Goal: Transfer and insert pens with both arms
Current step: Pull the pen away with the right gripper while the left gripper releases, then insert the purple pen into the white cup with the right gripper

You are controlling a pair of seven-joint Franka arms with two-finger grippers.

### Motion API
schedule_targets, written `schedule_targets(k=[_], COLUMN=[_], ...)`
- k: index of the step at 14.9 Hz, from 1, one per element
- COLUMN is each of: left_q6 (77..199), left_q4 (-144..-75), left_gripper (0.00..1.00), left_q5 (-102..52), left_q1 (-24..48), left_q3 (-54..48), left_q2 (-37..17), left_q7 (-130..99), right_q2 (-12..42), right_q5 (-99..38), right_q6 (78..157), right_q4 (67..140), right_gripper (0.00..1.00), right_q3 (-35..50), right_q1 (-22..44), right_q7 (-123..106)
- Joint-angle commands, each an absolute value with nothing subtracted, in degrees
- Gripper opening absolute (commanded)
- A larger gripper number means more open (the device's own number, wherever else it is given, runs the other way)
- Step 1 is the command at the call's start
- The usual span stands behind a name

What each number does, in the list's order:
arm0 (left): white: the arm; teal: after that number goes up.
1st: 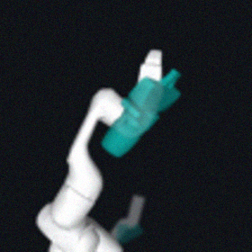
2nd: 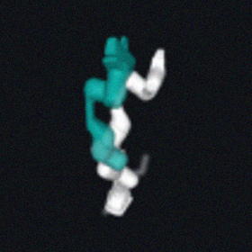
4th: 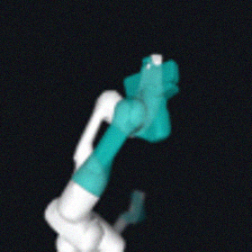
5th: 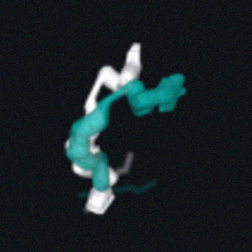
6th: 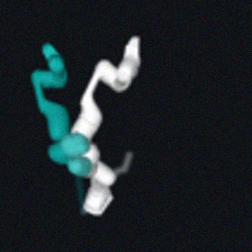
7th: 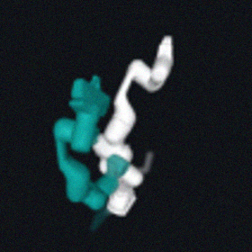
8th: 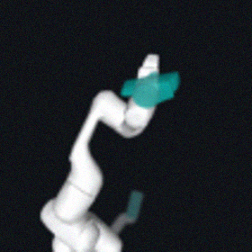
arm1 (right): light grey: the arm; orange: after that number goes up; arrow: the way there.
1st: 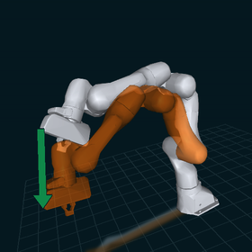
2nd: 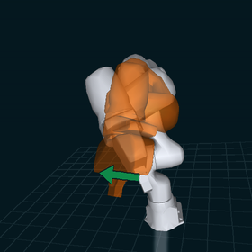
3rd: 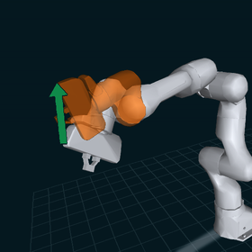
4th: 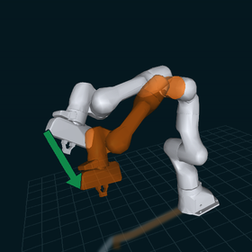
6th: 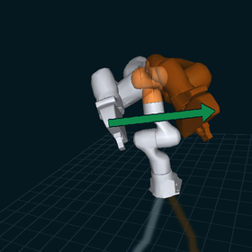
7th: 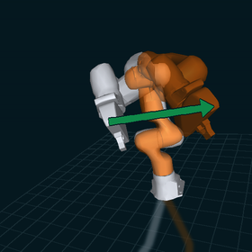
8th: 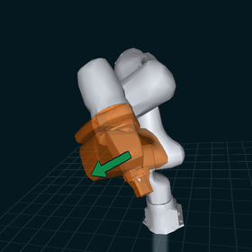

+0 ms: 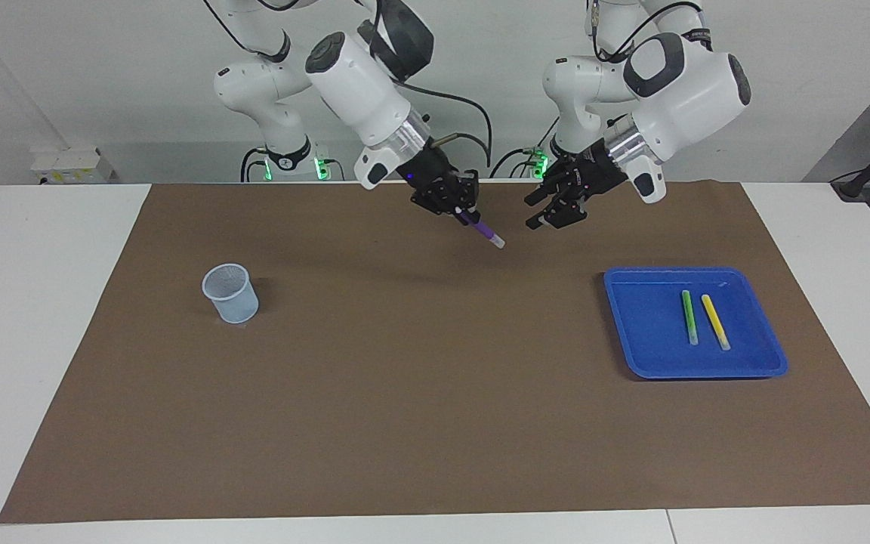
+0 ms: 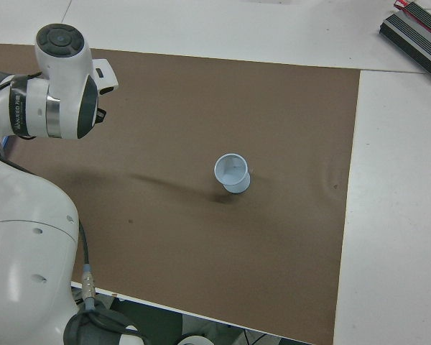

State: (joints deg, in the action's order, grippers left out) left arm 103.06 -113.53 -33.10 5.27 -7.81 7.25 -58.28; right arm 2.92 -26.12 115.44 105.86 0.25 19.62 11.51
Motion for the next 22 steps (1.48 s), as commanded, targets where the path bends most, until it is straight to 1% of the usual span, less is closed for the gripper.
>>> schedule_targets(k=[1,3,5,7,9,11,14,17,19,20,22], left_q6=[99.85,99.84,100.37,101.77,102.74,105.45,109.76,114.77,116.8,117.94,120.84], left_q4=[-114.79,-114.61,-114.61,-114.96,-115.05,-115.22,-116.28,-116.28,-116.28,-116.28,-116.98], left_gripper=[0.47,0.47,0.47,0.47,0.47,0.47,0.47,0.47,0.47,0.47,0.47], left_q5=[-26.39,-21.21,-16.98,-15.39,-12.24,-9.06,-7.48,-4.13,-3.52,-3.08,-2.9], left_q1=[2.65,0.36,-3.5,-8.06,-10.1,-11.94,-15.28,-16.08,-16.61,-16.61,-16.61], left_q3=[-7.73,-7.73,-7.73,-7.73,-7.73,-7.73,-7.73,-7.73,-7.73,-7.73,-7.73], left_q2=[9.14,9.05,8.97,8.96,8.79,8.18,6.25,2.56,0.62,-0.17,-1.49], left_q7=[-43.39,-31.35,-18.96,-7.79,-0.39,7.78,18.86,23.63,24.6,25.04,25.4], right_q2=[1.5,0.88,0.18,-0.26,-0.7,-0.7,-1.58,-2.02,-2.63,-3.59,-4.92], right_q5=[-18.84,-10.77,-2.41,3.31,6.67,9.22,11.6,10.81,10.81,10.72,10.72], right_q6=[106.21,101.01,97.4,94.32,92.73,95.95,102.29,106.51,107.66,109.75,119.82], right_q4=[105.56,105.56,105.73,105.82,105.82,106.61,110.29,113.02,114.86,117.66,125.12], right_gripper=[0.0,0.0,0.0,0.0,0.0,0.0,0.0,0.0,0.0,0.0,0.0], right_q3=[0.97,0.97,1.05,0.79,0.62,0.62,0.62,0.7,0.7,0.7,0.62], right_q1=[13.29,10.91,10.11,9.06,7.48,5.72,4.23,3.69,3.69,3.52,2.73], right_q7=[-2.58,-12.26,-17.81,-23.44,-28.71,-32.85,-39.1,-38.41,-36.31,-36.12,-36.12])
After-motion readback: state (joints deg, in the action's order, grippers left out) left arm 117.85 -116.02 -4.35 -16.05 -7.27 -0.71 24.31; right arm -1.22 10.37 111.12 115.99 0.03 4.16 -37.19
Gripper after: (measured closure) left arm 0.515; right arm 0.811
